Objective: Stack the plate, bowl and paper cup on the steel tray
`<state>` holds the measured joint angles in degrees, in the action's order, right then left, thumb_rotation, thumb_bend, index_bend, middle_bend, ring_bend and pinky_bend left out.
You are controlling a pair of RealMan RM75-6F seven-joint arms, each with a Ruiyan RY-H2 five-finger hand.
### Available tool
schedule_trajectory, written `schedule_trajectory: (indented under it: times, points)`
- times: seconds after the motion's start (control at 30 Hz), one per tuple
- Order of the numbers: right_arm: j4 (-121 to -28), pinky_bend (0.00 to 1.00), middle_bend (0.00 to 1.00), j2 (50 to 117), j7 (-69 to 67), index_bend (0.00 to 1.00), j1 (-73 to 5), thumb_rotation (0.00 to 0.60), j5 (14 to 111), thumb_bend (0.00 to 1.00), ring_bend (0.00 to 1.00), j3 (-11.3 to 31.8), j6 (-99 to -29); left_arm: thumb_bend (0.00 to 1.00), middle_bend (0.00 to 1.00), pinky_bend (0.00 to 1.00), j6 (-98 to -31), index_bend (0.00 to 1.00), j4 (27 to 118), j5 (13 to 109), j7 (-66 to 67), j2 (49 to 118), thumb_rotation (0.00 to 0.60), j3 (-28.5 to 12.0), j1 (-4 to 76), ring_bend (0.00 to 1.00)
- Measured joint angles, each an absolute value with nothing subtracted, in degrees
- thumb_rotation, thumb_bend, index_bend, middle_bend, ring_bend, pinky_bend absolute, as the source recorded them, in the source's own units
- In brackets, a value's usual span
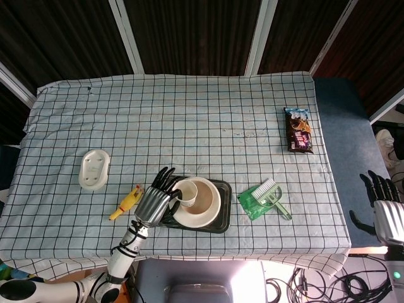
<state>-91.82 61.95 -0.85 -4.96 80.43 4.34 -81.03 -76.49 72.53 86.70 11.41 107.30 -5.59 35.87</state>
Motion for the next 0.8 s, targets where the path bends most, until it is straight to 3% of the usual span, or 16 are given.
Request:
schedule_trajectory:
  times: [0.2,0.3,0.67,0.8]
  points:
    - [-92.0,0.0,0.0,61.4,-2.2,0.0,-4.7,0.6,80.5,0.25,0.0,4.7,-81.6,0.53,0.23,0.0,-74.6,0.69,70.2,85.6,9.9,108.8,0.6,-5.7,35.7,0.05]
    - [-92.0,0.0,0.0,61.3,-2.6,0.0,-4.6,0.6,80.4,0.25,0.0,4.8,-81.8,0.5,0.22,0.0,-74.5,0.63,69.8,85.6,9.5,109.2,0.6,-5.7,35.7,0.05]
    - [-91.4,0.0,0.0,61.3,-3.4,0.0,-4.3,0.6,79.3,0.25,0.0,5.7,-82.0,0.43,0.17,0.0,-71.4,0.2,65.0,85.0,10.7,110.6,0.6,-6.1,36.2,0.03]
    - [-91.2,0.0,0.0,61.6,-3.1,0.0,-4.4,0.6,79.2,0.25,0.0,5.8,-81.9,0.42,0.16,0.0,-71.4,0.13,67.4,85.3,10.9,108.8,0.6,-5.8,35.9,0.03]
